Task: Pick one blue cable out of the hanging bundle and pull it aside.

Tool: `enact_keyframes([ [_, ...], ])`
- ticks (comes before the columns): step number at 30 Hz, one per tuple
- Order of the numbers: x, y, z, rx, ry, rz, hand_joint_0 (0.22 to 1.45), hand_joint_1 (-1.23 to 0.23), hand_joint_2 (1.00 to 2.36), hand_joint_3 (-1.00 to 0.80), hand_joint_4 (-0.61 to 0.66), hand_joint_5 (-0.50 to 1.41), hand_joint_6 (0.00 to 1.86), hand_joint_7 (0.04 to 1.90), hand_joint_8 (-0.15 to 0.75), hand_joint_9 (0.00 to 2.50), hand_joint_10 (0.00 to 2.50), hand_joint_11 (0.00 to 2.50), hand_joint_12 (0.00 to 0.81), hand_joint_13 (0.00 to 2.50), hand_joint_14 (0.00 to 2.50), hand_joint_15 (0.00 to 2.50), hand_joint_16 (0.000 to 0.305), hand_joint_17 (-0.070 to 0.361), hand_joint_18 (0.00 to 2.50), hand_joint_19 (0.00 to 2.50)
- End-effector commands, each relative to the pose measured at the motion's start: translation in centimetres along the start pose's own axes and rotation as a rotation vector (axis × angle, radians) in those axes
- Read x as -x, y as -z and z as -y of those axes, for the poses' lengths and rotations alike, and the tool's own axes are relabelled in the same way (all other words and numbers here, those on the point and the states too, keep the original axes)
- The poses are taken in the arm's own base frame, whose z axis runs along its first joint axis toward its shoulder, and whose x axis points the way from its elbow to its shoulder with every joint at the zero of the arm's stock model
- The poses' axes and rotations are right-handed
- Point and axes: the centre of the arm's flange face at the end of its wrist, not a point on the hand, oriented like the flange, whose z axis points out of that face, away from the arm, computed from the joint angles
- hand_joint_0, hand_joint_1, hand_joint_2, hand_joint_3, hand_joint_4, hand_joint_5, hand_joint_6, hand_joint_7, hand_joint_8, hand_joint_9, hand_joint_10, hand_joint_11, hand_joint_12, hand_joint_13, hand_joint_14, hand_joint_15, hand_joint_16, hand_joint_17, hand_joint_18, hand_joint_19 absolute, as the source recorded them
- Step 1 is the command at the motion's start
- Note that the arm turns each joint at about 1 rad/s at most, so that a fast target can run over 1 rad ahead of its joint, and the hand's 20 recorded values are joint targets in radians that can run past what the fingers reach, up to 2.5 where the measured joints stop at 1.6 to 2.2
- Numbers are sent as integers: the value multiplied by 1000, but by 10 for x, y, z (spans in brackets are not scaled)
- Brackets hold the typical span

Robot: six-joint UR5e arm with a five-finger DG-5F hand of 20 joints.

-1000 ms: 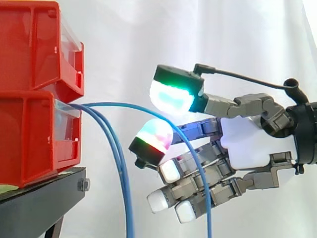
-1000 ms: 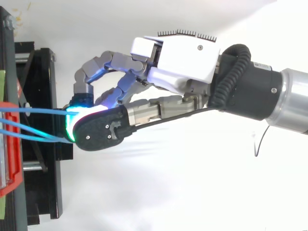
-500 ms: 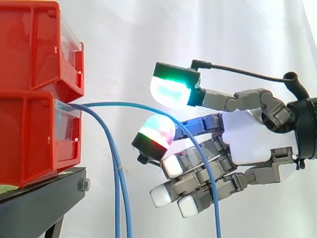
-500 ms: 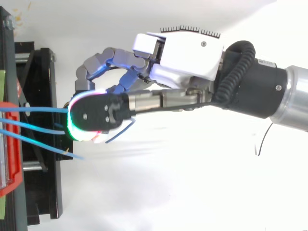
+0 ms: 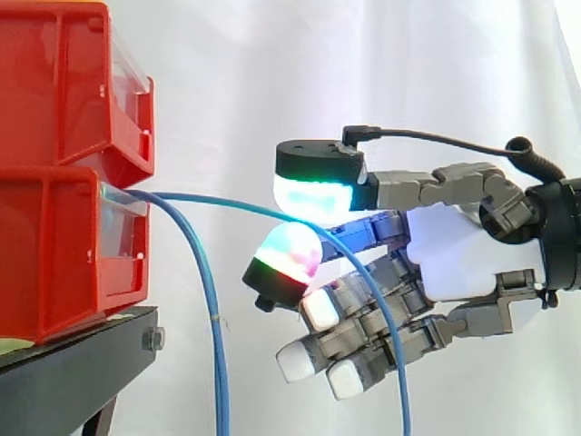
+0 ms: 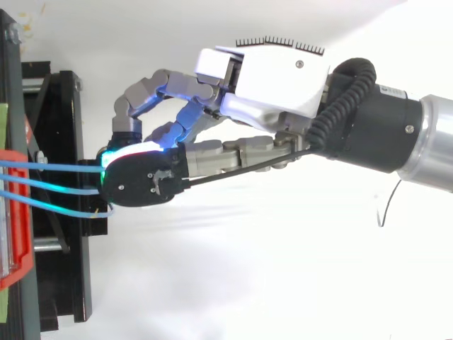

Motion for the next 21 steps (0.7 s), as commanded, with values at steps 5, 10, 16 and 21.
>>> enact_keyframes([
  [5,-1,0,0,0,0,-3,576,-777,1021,-75,85,-147,906,1023,297,1012,15,524,360,713,17,485,49,111,631,577],
  [10,-1,0,0,2,0,-1,598,-824,1023,-114,79,-152,909,1057,275,992,16,544,335,700,20,490,45,100,594,568],
  [16,0,0,0,-1,1,-1,667,-876,1012,-326,54,-155,915,1050,265,974,16,541,329,703,18,473,44,98,597,534],
  [21,-1,0,0,-1,1,-3,706,-870,1000,-500,18,-159,921,1017,251,962,16,537,322,712,19,464,43,96,608,517],
])
